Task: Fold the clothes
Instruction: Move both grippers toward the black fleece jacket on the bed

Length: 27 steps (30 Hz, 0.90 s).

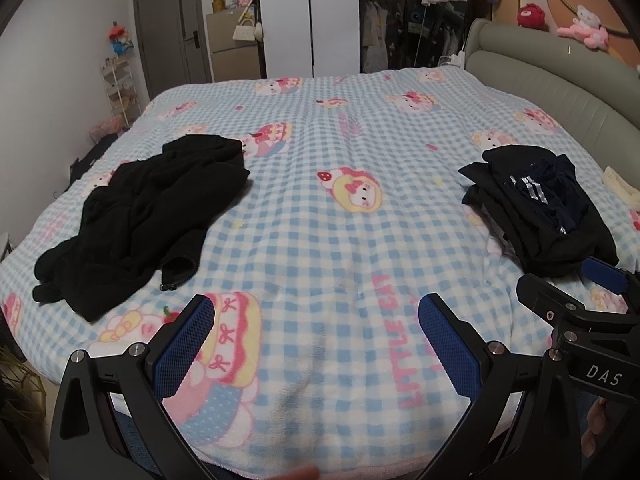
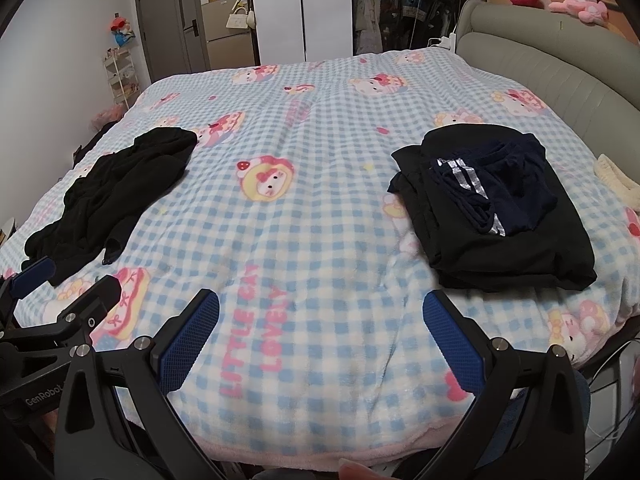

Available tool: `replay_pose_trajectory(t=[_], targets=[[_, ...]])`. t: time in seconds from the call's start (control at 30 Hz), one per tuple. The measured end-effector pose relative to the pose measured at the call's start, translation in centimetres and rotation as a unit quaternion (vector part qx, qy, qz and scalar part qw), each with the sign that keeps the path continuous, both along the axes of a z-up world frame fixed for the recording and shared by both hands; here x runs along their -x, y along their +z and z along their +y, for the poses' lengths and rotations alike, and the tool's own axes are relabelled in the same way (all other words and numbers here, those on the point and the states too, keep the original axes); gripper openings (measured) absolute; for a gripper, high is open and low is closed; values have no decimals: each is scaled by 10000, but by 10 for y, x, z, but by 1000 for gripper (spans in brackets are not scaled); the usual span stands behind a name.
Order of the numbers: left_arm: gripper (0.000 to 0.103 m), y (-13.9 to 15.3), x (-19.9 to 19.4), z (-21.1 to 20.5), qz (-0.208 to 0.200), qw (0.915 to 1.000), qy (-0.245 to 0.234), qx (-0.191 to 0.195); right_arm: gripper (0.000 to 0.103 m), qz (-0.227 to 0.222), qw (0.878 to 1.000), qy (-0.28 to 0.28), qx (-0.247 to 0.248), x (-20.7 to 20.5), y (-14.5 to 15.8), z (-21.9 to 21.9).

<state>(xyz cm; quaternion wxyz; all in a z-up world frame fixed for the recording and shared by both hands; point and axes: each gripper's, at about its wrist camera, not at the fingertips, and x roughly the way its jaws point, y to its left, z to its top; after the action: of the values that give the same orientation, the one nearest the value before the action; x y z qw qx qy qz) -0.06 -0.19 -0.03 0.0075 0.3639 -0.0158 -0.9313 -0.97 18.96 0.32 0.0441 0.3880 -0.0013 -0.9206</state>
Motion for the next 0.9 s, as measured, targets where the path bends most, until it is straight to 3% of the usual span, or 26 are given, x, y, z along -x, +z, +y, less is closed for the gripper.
replay_pose_trajectory(t=[0.17,0.3,0.47,0.67,0.8,0.9], targets=[[103,-1,3,-10,-54,9997,38,-235,103,112,9997,171,-132,5,2,-6],[103,-3,6,-19,-98,9990,69,-423,103,55,9982,603,47,15,0,-15],[103,-12,16,-55,-400,9939,205,-1005,103,22,9948,1014,-104,27,-3,-42],[103,-25,18,-86,-474,9910,383,-1189,103,71,9896,1425,-170,39,2,-78],[103,-30,20,-113,-459,9871,594,-1415,103,70,9853,1679,-298,49,-1,-110],[102,-35,19,-145,-348,9840,1028,-1415,103,-211,9798,1984,-164,65,-12,-138]])
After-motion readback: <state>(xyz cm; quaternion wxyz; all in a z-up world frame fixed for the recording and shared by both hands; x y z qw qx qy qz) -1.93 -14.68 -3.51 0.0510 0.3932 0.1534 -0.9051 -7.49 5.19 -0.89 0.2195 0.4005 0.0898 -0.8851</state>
